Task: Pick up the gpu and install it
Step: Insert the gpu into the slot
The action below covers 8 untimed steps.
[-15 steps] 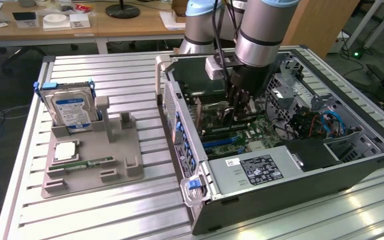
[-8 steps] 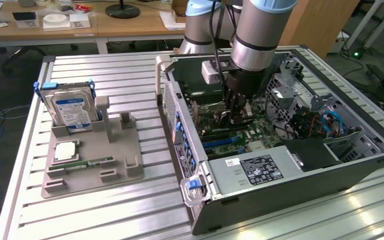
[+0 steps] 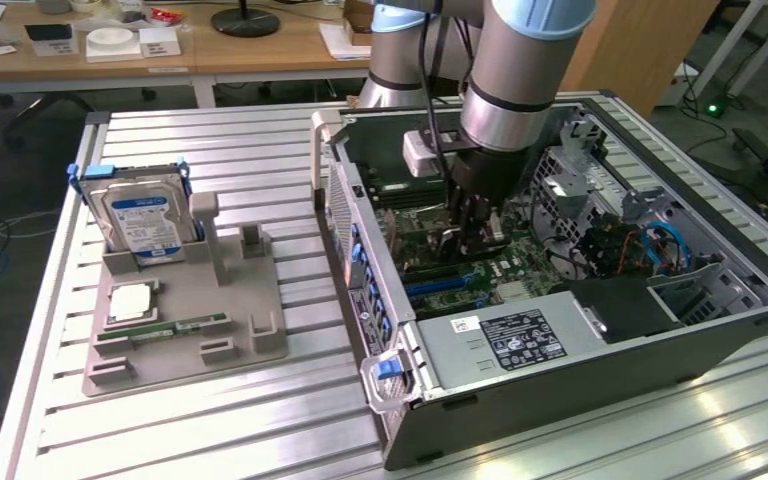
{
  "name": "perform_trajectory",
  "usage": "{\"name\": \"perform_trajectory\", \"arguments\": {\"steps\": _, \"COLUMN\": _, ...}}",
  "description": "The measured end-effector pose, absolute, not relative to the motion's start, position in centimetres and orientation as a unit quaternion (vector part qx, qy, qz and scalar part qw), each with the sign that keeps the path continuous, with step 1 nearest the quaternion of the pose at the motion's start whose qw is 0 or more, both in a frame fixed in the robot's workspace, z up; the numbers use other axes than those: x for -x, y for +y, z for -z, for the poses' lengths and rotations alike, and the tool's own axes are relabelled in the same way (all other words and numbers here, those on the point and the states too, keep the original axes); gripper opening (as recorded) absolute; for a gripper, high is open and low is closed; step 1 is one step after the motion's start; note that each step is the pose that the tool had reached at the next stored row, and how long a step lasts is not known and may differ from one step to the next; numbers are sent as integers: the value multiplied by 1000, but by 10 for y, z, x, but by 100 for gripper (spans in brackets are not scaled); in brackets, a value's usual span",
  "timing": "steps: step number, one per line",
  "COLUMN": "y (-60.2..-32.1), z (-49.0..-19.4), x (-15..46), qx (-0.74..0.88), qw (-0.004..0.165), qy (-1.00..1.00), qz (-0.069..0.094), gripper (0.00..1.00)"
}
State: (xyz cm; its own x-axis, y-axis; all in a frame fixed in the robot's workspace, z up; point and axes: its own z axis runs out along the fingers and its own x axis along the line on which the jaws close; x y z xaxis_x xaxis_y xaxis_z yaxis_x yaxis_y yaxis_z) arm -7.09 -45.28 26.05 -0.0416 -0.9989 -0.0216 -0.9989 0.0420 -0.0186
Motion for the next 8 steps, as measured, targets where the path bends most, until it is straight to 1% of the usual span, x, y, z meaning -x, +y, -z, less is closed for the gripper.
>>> {"name": "perform_trajectory", "arguments": {"steps": 8, "y": -453, "z": -253, "x": 73, "qx": 692, "qw": 14, "qy": 722, "qz": -1, "gripper": 28}}
